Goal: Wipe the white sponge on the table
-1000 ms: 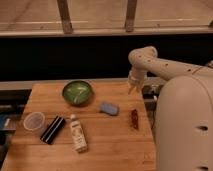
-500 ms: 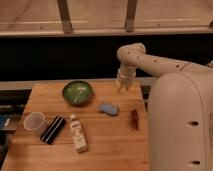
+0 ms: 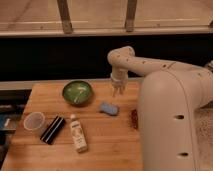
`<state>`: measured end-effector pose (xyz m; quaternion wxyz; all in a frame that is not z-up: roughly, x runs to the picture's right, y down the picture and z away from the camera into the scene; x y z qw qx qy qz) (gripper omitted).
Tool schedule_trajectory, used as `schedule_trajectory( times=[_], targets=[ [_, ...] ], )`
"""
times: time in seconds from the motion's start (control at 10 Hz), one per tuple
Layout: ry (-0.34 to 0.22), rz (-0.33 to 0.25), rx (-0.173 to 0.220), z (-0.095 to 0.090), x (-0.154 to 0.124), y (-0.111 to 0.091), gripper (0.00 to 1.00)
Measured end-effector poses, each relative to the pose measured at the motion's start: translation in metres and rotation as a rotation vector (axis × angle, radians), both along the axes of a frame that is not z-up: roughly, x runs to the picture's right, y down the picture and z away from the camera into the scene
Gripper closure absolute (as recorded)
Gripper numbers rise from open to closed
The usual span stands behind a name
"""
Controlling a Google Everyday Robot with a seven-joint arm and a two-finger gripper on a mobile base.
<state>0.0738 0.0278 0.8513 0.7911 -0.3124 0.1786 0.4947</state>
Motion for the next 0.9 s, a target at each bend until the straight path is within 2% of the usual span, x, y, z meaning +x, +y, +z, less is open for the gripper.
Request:
schedule_trajectory(
  times=[0.2,0.4,0.5,0.6,0.8,0.9],
  targets=[
    [0.002,-0.001,0.000,0.000,0.001,0.000,0.60],
    [0.001,0.001,-0.005,0.001,0.001,0.001,0.72],
    [-0.006,0.021,-0.026,0.004,0.002,0.005,0.75],
    [-0.009,0.039,-0.046,0.008,0.006,0.011,0.72],
    [-0.010,0.081,-0.092,0.026,0.016,0.033,0.54],
    [-0.011,0.098,-0.116,0.033,0.019,0.042,0.42]
  ],
)
